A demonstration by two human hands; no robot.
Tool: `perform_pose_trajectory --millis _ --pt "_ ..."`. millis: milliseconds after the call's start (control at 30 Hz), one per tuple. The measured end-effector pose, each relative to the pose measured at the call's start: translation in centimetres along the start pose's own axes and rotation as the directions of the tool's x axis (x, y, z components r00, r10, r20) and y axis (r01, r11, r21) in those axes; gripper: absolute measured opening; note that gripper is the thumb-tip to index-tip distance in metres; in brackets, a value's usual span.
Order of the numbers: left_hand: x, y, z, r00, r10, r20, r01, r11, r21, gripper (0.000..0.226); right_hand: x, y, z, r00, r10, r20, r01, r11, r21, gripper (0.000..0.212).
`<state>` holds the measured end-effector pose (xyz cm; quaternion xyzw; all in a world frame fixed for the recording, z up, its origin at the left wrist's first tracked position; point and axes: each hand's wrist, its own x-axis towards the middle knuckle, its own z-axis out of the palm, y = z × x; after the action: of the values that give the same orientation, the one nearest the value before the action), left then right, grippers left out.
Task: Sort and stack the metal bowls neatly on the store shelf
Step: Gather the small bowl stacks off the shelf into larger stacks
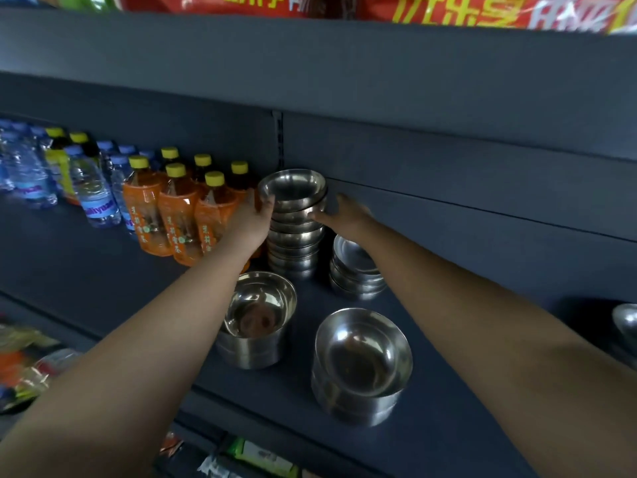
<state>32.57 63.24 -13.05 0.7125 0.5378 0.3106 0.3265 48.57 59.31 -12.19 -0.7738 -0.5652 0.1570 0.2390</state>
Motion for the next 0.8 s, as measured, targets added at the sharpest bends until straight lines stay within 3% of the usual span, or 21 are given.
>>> perform_pose_trajectory --millis 67,167,267,400,567,800 --pt "-1.7 -0.1 -0.4 0.987 0.155 -0.034 -0.145 0.97 0.197 0.056 -2.8 -0.4 -1.2 1.0 -0.027 -0.01 0.025 0.99 -0.141 0.059" --pt "-4.6 0.2 -0.6 0.934 0.353 0.047 -0.333 0.82 0.466 0.05 -7.1 -1.0 -2.4 0.996 -0.08 -0.03 0.062 0.918 -0.393 0.049" --pt "-8.3 1.2 -0.5 0.873 0.472 0.127 -0.458 0.699 0.549 0.038 -11.7 -0.8 -3.2 0.993 -0.104 -0.057 0.06 0.855 -0.515 0.04" --pt "-12.9 2.9 1.0 0.768 0.594 0.239 -0.625 0.614 0.481 0.033 -18.7 1.7 -4.5 0.993 -0.017 -0.113 -0.049 0.831 -0.555 0.036" --pt "-18.8 5.4 4.4 0.73 0.6 0.327 -0.675 0.707 0.211 0.027 -28.2 6.4 -6.0 0.966 0.168 -0.199 -0.25 0.813 -0.525 0.032" --pt "-28.0 11.0 12.0 0.563 0.705 0.431 -0.782 0.623 0.003 0.035 -41.1 12.4 -9.5 0.862 0.413 -0.295 -0.506 0.742 -0.441 0.037"
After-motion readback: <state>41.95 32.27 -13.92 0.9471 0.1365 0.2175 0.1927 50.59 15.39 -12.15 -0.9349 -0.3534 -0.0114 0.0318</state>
